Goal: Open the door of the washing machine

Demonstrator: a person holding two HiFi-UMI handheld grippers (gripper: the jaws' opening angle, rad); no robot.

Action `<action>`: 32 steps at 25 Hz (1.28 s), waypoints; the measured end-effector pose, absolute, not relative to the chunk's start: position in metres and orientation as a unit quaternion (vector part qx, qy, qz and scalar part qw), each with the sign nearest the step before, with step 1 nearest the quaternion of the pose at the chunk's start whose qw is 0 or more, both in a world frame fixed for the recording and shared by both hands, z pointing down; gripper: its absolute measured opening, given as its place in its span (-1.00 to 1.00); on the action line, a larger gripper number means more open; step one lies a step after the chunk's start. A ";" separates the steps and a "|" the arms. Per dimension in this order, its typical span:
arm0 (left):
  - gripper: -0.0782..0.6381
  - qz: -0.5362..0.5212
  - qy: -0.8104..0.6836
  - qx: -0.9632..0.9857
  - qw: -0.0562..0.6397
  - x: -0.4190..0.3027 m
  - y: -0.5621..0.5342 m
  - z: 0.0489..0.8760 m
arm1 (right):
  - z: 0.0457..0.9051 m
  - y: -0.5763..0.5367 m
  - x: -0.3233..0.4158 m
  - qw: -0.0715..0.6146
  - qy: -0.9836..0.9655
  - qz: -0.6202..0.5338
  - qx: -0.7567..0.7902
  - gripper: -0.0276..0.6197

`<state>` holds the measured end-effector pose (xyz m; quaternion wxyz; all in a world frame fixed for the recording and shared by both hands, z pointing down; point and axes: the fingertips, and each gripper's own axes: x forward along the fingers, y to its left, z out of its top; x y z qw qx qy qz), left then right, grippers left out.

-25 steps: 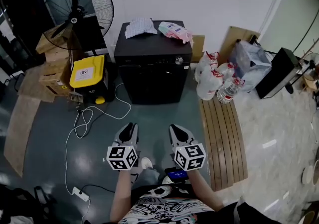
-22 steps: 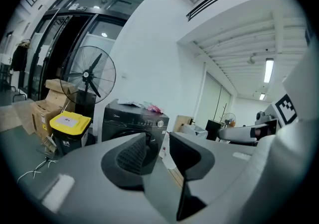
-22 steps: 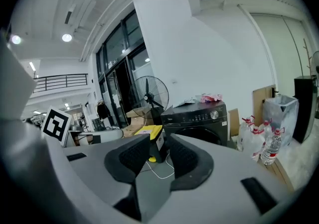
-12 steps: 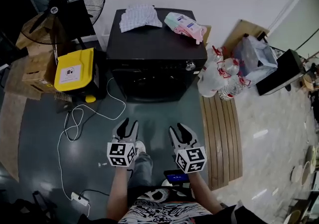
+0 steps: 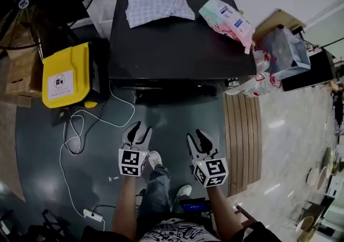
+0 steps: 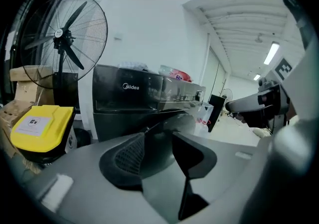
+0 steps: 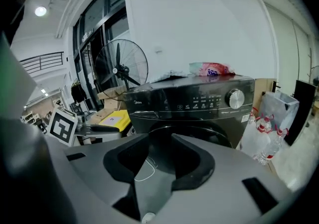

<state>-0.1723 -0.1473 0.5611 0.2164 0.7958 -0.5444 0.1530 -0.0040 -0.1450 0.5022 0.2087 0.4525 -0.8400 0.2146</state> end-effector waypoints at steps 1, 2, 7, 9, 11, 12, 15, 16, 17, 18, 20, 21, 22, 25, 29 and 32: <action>-0.29 0.153 -0.541 0.798 0.216 -0.176 -0.156 0.571 | 0.510 -0.148 -0.008 0.211 -0.841 0.217 0.449 -0.47; -0.29 0.154 -0.538 0.800 0.216 -0.178 -0.164 0.580 | 0.518 -0.150 -0.011 0.213 -0.841 0.220 0.445 -0.47; -0.24 0.155 -0.527 0.809 0.209 -0.188 -0.201 0.623 | 0.560 -0.154 -0.022 0.224 -0.842 0.241 0.428 -0.47; -0.16 0.170 -0.518 0.812 0.206 -0.189 -0.211 0.641 | 0.574 -0.151 -0.024 0.230 -0.841 0.250 0.422 -0.47; -0.11 0.192 -0.506 0.817 0.198 -0.189 -0.218 0.654 | 0.585 -0.146 -0.025 0.237 -0.840 0.256 0.416 -0.48; -0.08 0.201 -0.500 0.820 0.194 -0.189 -0.221 0.659 | 0.590 -0.145 -0.025 0.240 -0.839 0.258 0.414 -0.48; -0.07 0.213 -0.489 0.825 0.187 -0.187 -0.230 0.671 | 0.600 -0.143 -0.025 0.245 -0.838 0.263 0.411 -0.49; -0.06 0.215 -0.486 0.826 0.189 -0.186 -0.233 0.675 | 0.603 -0.142 -0.024 0.246 -0.837 0.265 0.411 -0.49; -0.04 0.218 -0.483 0.826 0.190 -0.184 -0.236 0.679 | 0.605 -0.142 -0.023 0.246 -0.836 0.267 0.412 -0.49; -0.03 0.220 -0.481 0.827 0.192 -0.183 -0.238 0.683 | 0.607 -0.142 -0.022 0.246 -0.835 0.269 0.412 -0.49; 0.01 0.224 -0.476 0.828 0.195 -0.180 -0.245 0.689 | 0.610 -0.142 -0.019 0.246 -0.833 0.272 0.413 -0.50; 0.01 0.228 -0.471 0.829 0.196 -0.178 -0.248 0.692 | 0.612 -0.142 -0.018 0.246 -0.833 0.274 0.414 -0.50; 0.02 0.234 -0.466 0.830 0.196 -0.176 -0.250 0.696 | 0.613 -0.142 -0.017 0.246 -0.831 0.277 0.415 -0.50; 0.02 0.257 -0.461 0.829 0.186 -0.173 -0.253 0.704 | 0.615 -0.140 -0.014 0.245 -0.829 0.282 0.417 -0.50; 0.02 0.288 -0.466 0.821 0.162 -0.172 -0.252 0.709 | 0.614 -0.137 -0.009 0.245 -0.827 0.284 0.418 -0.51; 0.00 0.309 -0.459 0.819 0.152 -0.171 -0.249 0.711 | 0.615 -0.130 -0.007 0.244 -0.827 0.290 0.415 -0.52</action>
